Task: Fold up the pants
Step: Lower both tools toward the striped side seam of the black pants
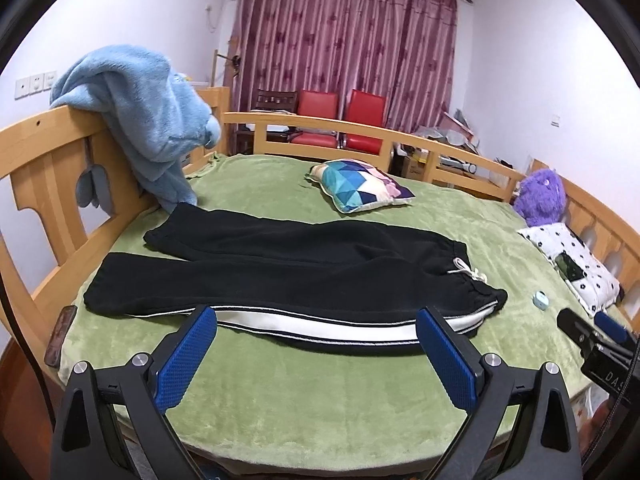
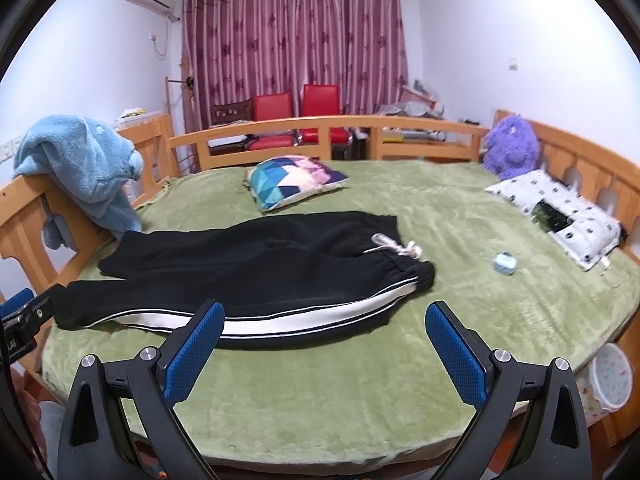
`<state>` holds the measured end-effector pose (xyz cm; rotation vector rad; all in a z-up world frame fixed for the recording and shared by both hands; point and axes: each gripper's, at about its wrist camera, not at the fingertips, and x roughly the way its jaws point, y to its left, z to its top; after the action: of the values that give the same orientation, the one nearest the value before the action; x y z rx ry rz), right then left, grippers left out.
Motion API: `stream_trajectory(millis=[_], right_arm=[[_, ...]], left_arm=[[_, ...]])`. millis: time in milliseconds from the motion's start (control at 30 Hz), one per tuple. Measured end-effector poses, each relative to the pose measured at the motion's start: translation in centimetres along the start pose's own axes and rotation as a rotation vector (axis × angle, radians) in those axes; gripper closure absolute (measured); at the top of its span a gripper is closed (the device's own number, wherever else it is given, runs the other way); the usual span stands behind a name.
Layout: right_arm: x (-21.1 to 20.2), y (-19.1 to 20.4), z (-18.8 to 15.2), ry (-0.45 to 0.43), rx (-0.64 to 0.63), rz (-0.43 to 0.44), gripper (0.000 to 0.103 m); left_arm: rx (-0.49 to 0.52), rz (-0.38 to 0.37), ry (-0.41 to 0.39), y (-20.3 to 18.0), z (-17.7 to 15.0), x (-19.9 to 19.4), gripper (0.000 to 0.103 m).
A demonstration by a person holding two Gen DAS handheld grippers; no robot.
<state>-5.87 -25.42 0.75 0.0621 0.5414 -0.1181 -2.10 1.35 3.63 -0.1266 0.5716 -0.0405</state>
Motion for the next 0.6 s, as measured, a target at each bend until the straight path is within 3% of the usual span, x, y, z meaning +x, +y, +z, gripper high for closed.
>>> stream_trajectory(millis=[133, 333, 600], right_arm=[[3.0, -0.4, 0.0, 0.061, 0.025, 0.048, 0.004], [11.0, -1.7, -1.0, 0.183, 0.075, 0.098, 0.006], [22.0, -2.1, -4.0, 0.384, 0.060, 0.087, 0.019]], left_arm=[[-0.019, 0.003, 0.039, 1.6, 0.2, 2.3, 0.003], [-0.014, 0.078, 0.129, 3.6, -0.6, 8.7, 0.003], [-0.109, 0.096, 0.285, 6.3, -2.8, 17.7, 0.004]])
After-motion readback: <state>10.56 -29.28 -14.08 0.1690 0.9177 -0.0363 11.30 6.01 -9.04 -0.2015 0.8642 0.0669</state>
